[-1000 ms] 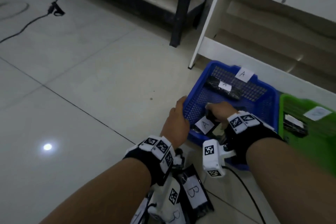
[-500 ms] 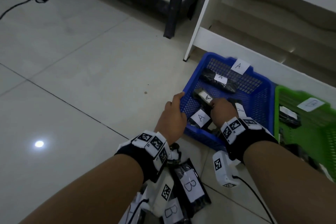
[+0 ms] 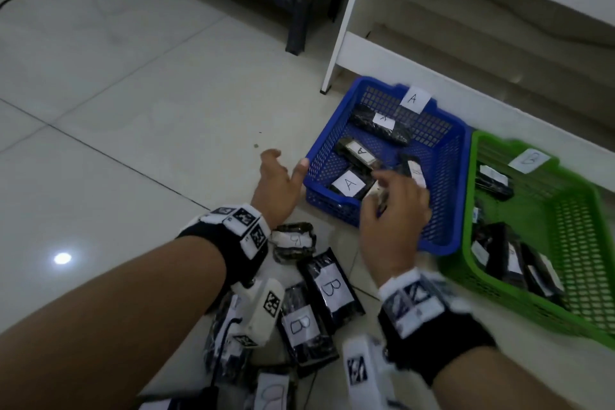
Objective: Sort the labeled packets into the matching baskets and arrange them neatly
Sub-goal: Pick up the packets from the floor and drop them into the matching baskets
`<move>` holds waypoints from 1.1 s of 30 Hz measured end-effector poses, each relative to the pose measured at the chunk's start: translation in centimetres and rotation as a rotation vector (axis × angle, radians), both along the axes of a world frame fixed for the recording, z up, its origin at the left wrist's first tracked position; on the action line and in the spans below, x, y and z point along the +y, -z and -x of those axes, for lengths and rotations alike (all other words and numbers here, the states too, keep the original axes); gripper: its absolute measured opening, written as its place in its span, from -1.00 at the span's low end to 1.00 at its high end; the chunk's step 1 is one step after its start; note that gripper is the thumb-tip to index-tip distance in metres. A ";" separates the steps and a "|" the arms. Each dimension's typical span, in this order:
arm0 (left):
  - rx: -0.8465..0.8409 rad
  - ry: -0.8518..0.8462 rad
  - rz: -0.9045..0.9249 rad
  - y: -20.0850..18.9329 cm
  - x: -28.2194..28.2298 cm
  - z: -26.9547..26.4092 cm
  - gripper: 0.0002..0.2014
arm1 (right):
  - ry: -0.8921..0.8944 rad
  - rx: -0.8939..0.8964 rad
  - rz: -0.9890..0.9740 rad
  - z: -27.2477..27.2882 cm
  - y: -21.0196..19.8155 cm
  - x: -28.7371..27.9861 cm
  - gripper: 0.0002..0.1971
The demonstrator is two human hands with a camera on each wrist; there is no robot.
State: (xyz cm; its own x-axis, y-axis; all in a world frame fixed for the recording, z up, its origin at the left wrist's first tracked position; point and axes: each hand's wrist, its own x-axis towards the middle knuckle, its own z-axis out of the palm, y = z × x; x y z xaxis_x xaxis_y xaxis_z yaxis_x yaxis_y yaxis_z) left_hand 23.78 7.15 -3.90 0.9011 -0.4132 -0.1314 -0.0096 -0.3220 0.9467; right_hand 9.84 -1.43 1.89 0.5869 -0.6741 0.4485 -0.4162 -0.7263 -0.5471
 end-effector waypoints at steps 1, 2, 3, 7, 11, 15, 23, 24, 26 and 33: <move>0.010 0.050 -0.061 0.1 0.9 0.5 -0.40 | -0.025 -0.002 0.021 1.3 0.4 1.3 -0.80; -0.004 0.136 -0.153 0.6 1.8 0.9 -0.37 | -0.069 0.020 0.017 2.3 1.2 2.4 -0.80; -0.056 0.253 -0.283 0.9 2.8 1.3 -0.31 | -0.118 0.065 -0.011 3.3 2.2 3.3 -0.80; -0.364 0.694 -0.707 1.0 5.0 2.8 -0.02 | -0.177 0.533 -0.188 6.4 5.6 4.6 -0.54; -0.361 0.723 -0.686 0.2 4.7 2.9 -0.33 | -0.097 0.841 -0.265 7.1 6.7 4.4 -0.30; -0.334 0.730 -0.580 -0.6 4.5 3.2 -0.43 | -0.173 0.691 -0.373 6.7 5.8 3.6 -0.49; -0.306 0.714 -0.353 -5.0 2.5 4.7 -0.58 | -0.273 0.590 -0.045 10.7 -2.4 -1.6 -0.43; -0.334 0.733 -0.337 -5.6 2.0 5.3 -0.58 | -0.268 0.591 -0.008 11.3 -3.9 -2.8 -0.42; -0.403 0.741 -0.281 -6.8 1.0 6.5 -0.56 | -0.244 0.567 0.042 12.6 -6.8 -5.5 -0.43; -0.472 0.523 -0.136 -11.4 -5.8 11.3 -0.39 | 0.050 0.382 -0.242 17.6 -11.5 -15.9 -0.51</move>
State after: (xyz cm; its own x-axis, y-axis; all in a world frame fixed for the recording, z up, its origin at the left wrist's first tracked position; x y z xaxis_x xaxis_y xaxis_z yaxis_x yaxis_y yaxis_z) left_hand 12.46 1.38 7.47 0.5632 -0.8139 0.1426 -0.5933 -0.2781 0.7554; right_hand -7.77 -17.32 13.34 0.6437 -0.7646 0.0320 -0.6525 -0.5703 -0.4990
